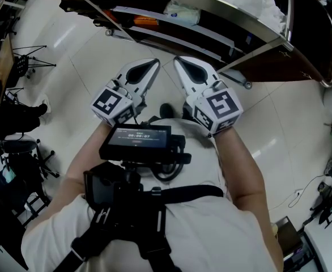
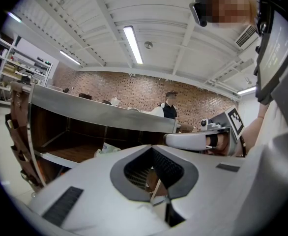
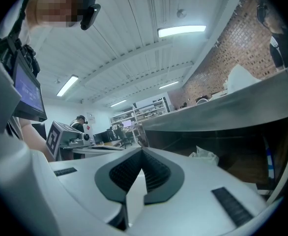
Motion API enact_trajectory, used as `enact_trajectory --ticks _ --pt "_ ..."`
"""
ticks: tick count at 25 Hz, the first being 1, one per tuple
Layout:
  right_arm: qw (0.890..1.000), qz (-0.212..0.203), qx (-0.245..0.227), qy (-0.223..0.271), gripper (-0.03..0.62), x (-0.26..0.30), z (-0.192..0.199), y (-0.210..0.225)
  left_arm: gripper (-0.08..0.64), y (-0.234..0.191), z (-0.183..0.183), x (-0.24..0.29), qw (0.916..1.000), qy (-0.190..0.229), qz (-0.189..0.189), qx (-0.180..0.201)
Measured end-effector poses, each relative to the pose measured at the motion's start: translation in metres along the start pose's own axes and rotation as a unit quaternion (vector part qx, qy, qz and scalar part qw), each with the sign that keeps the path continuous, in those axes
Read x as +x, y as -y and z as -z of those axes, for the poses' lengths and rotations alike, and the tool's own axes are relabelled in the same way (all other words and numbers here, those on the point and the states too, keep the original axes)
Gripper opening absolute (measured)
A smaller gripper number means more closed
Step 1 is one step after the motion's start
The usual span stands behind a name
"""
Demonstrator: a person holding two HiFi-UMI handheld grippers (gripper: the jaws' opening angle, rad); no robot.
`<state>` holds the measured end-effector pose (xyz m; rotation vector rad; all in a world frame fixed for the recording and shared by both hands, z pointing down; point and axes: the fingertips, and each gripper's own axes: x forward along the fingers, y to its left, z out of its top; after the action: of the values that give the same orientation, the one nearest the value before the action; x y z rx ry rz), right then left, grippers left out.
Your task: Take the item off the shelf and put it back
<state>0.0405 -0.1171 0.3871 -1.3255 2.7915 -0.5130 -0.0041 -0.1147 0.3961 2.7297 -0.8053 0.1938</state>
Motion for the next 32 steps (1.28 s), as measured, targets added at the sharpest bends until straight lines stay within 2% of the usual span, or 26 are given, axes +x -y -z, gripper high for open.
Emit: enact_trajectory --ticks 18,26,30,32 --pt "1.000 0.015 -0.011 -0.003 0.008 0.001 0.001 0.004 0.006 -0.003 -0.006 -0.010 0.9999 0.013 -0.011 0.002" --pt "0.998 0.054 -0.034 -0.022 0.011 0.025 0.022 0.066 0.006 -0.014 0.007 -0.005 0.9994 0.015 -0.027 -0.014" --pt "0.993 0.098 -0.035 -0.050 0.088 0.046 0.051 0.115 0.006 -0.020 0.015 -0.004 0.9990 0.003 -0.036 -0.026" --pt "0.989 0.122 -0.040 -0.068 0.104 0.058 0.067 0.142 0.006 -0.021 0.014 -0.002 0.9985 0.001 -0.041 -0.037"
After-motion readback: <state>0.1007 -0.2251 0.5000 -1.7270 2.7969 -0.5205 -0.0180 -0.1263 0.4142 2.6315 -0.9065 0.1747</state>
